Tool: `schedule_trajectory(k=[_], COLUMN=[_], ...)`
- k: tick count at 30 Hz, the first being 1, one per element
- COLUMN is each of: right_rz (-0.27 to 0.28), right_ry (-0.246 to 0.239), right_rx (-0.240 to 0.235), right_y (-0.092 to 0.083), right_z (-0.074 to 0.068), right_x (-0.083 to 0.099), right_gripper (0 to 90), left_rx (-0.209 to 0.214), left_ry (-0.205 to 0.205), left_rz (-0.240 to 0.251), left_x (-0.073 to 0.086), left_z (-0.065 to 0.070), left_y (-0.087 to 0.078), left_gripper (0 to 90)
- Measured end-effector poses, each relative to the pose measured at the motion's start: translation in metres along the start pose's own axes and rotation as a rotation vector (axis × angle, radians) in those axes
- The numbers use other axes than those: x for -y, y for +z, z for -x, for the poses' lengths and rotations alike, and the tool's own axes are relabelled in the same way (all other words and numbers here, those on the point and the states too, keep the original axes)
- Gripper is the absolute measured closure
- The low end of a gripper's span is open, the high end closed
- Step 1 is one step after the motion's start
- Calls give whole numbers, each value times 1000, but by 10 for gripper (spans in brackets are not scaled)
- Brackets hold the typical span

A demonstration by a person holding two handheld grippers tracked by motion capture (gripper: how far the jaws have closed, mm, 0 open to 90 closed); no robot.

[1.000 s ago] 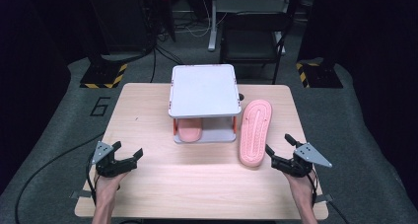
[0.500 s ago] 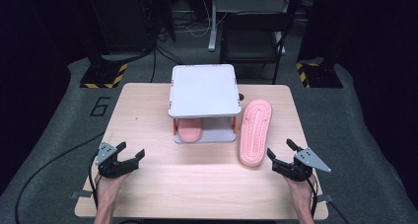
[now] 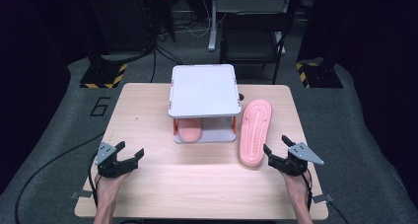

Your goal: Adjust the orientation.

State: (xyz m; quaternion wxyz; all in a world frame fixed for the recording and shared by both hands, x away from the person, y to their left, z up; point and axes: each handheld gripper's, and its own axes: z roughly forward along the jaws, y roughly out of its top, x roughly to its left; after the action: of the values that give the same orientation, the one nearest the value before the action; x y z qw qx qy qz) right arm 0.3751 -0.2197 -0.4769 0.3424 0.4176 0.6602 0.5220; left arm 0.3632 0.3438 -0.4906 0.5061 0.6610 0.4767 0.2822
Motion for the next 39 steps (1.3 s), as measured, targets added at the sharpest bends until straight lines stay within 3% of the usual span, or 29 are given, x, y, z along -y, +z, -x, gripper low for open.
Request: schedule_trajectory(k=[4,5,6,13,15,18,22,24,32,34,39], right_rz=[-30,-49,-49,-153,-190,-191,-207,-204,-210,-223,-218], right_ry=[-7,-19,-19,-163,-197,-145,-172,-163,-70,-76,-36], right_rx=[23,28,28,108,129,136,159,174,240,243,248], right_y=[20,32,32,72,77,77,69,65,43,40,35], right_z=[2,0,0,-4,-1,7,15,21,48,55,67], right_x=[-10,-14,-14,-13,-9,-6,-7,-6,8,12,21], right_gripper=[259,271,271,315,317,306,307,302,312,314,314], left_rx=[-3,-4,-5,6,4,7,5,5,2,3,1], left_ry=[-2,-1,-3,16,22,23,24,23,21,20,18], left_rz=[-1,-1,-1,-4,-9,-12,-13,-10,-17,-18,-14], left_x=[0,0,0,-1,-1,-1,-1,-1,0,0,1], left_z=[-1,-1,-1,5,6,6,6,6,5,6,6], left_y=[-1,0,0,2,2,2,2,2,2,3,3], left_gripper=[143,144,144,143,143,143,143,143,143,144,144])
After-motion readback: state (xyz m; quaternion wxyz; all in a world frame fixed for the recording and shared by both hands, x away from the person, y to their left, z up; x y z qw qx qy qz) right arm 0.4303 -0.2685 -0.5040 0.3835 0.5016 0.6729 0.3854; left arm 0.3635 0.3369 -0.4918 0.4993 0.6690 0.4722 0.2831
